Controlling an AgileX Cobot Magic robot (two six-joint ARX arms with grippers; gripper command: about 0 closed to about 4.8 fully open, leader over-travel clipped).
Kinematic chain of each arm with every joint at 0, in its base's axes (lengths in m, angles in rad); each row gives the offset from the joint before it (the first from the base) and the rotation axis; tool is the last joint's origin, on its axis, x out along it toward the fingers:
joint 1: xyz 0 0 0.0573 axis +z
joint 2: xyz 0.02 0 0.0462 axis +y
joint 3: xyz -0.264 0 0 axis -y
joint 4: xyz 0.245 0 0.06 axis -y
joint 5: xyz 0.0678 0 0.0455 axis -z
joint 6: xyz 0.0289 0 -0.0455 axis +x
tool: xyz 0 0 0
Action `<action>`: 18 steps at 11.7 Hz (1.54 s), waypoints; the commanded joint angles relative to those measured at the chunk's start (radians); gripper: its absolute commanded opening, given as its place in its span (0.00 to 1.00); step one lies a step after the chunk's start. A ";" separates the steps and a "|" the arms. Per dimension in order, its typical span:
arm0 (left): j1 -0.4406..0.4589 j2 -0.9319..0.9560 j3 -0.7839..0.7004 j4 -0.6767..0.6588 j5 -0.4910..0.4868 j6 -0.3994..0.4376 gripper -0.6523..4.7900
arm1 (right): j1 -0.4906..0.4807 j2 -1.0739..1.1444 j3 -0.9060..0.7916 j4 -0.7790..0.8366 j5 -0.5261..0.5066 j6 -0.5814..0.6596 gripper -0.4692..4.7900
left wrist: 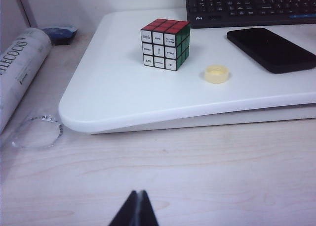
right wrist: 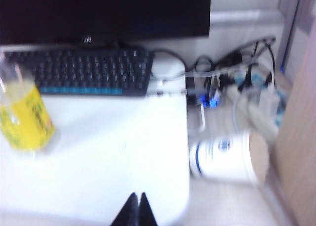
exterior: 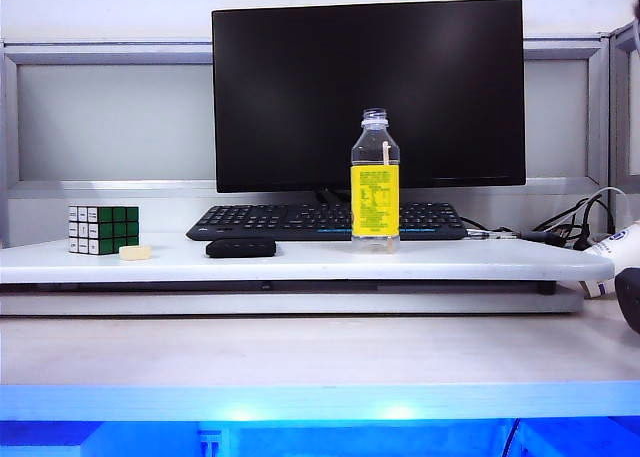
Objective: Grab a stick from the table and stick it in a plastic bottle.
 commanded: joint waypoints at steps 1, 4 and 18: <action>0.001 0.001 0.000 -0.022 -0.082 0.000 0.11 | 0.000 -0.063 -0.098 0.022 0.000 0.008 0.08; 0.001 0.001 0.000 -0.026 -0.111 0.002 0.11 | 0.000 -0.082 -0.188 0.081 -0.001 0.033 0.08; 0.000 0.000 0.000 -0.024 -0.104 0.000 0.11 | 0.003 -0.734 -0.355 -0.418 0.012 0.049 0.08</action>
